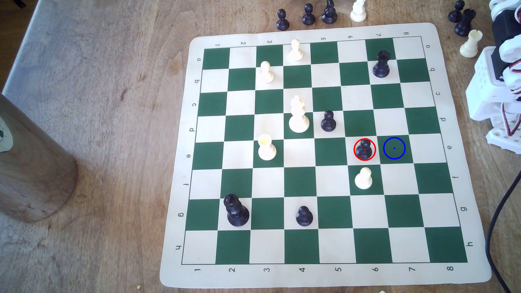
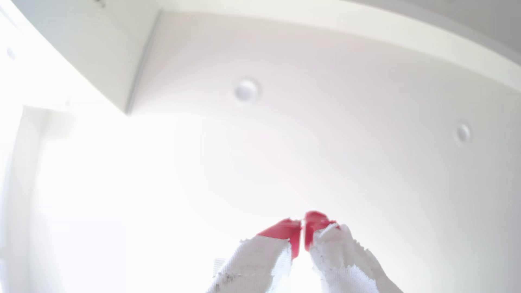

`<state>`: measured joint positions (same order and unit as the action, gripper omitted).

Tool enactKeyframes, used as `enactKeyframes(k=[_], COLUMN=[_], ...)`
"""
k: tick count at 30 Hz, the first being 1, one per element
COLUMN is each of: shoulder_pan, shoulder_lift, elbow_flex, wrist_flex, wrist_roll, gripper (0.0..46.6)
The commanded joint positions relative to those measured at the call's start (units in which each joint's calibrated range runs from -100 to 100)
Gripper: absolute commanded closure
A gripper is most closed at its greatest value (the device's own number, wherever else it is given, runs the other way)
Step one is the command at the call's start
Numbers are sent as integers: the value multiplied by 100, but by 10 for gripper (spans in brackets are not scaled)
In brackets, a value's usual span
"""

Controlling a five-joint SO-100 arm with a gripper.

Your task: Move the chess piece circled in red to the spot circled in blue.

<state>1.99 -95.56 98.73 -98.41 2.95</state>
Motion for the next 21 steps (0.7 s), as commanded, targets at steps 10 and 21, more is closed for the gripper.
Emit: enactKeyframes(k=[10, 21], shoulder_pan=[219, 110], shoulder_lift=[-20, -20], elbow_flex=[117, -2394], wrist_flex=[2838, 10135], wrist_roll=[68, 59], gripper=[464, 464])
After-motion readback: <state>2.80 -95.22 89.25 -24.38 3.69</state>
